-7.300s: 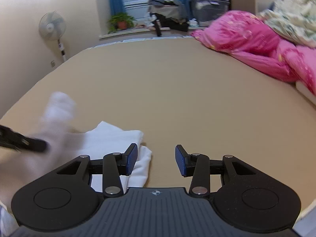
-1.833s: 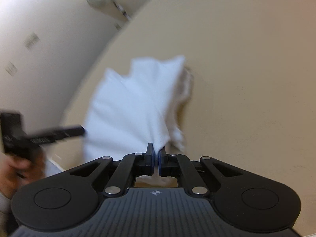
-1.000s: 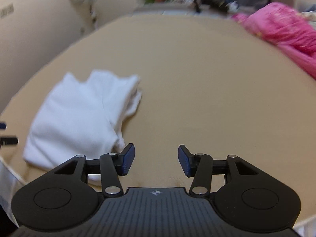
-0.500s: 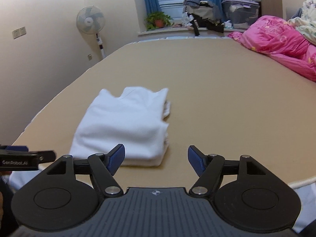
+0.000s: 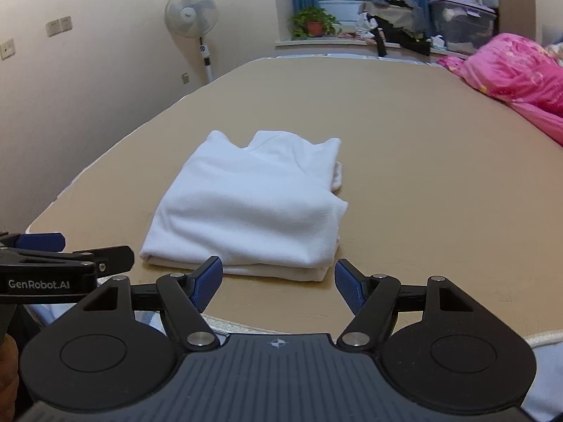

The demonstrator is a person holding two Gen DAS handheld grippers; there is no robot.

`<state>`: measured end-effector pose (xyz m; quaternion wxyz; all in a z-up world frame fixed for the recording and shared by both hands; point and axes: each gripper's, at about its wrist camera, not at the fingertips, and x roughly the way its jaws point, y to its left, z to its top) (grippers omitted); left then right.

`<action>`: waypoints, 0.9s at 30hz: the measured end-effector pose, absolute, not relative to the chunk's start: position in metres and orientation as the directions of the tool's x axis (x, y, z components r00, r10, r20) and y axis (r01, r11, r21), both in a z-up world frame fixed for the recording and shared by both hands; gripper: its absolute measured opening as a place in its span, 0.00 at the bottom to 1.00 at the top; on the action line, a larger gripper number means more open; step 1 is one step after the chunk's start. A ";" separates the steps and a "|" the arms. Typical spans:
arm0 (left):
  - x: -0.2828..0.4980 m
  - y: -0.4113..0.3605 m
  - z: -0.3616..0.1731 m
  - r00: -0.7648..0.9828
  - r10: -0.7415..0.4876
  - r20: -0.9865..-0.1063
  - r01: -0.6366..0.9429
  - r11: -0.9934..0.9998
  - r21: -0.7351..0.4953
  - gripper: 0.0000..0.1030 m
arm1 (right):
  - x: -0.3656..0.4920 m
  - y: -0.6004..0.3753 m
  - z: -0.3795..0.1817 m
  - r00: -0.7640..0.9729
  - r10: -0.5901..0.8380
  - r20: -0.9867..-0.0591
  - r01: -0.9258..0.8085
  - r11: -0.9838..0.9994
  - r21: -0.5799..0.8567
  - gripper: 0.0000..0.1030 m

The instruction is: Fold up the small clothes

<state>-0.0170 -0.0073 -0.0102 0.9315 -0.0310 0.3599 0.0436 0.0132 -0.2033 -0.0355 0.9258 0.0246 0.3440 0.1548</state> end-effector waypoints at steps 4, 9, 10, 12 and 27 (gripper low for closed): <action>-0.014 -0.010 -0.013 0.734 0.055 -0.677 -0.090 0.996 -0.016 1.00 | 0.017 -0.201 -0.036 0.713 0.314 -0.627 -0.274 0.948 0.163 0.70; -0.009 -0.011 -0.016 0.734 0.058 -0.677 -0.089 0.996 -0.011 1.00 | 0.020 -0.199 -0.038 0.715 0.316 -0.623 -0.279 0.947 0.159 0.70; -0.008 -0.011 -0.017 0.733 0.057 -0.678 -0.089 0.996 -0.013 1.00 | 0.021 -0.199 -0.038 0.717 0.314 -0.622 -0.276 0.948 0.160 0.70; -0.007 -0.011 -0.017 0.732 0.058 -0.679 -0.091 0.996 -0.013 1.00 | 0.022 -0.199 -0.038 0.720 0.313 -0.619 -0.275 0.948 0.159 0.70; -0.005 -0.010 -0.019 0.734 0.069 -0.676 -0.095 0.995 -0.002 1.00 | 0.019 -0.198 -0.036 0.728 0.315 -0.610 -0.291 0.946 0.141 0.70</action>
